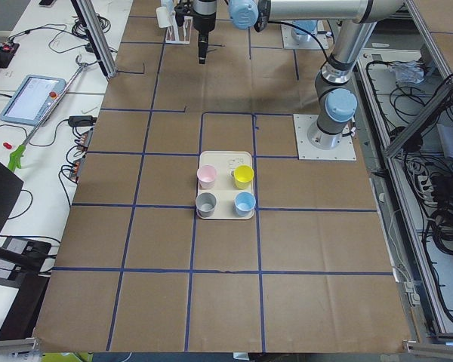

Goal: Transfer IKEA cup to right arm and place on rack

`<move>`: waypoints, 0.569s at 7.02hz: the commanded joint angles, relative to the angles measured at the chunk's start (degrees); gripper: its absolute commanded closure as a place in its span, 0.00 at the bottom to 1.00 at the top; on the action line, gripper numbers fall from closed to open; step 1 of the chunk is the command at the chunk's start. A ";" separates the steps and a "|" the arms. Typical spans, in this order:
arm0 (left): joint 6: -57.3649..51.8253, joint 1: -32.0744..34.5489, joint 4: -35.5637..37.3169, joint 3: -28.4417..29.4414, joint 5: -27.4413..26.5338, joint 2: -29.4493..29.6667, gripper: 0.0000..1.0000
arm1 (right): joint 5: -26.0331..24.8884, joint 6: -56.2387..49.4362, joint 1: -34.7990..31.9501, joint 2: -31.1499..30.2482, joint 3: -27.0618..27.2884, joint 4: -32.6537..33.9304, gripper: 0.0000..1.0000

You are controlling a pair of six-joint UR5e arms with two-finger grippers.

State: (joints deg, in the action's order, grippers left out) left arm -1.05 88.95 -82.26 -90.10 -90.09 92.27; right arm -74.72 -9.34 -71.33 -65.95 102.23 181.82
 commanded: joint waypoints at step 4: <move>0.00 0.00 0.00 -0.08 0.00 0.10 0.01 | -0.43 0.20 -7.31 -7.44 -4.48 -33.30 0.00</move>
State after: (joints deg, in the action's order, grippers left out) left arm -1.05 88.95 -82.26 -90.17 -90.09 92.36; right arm -75.17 -9.21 -76.30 -72.49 99.02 157.14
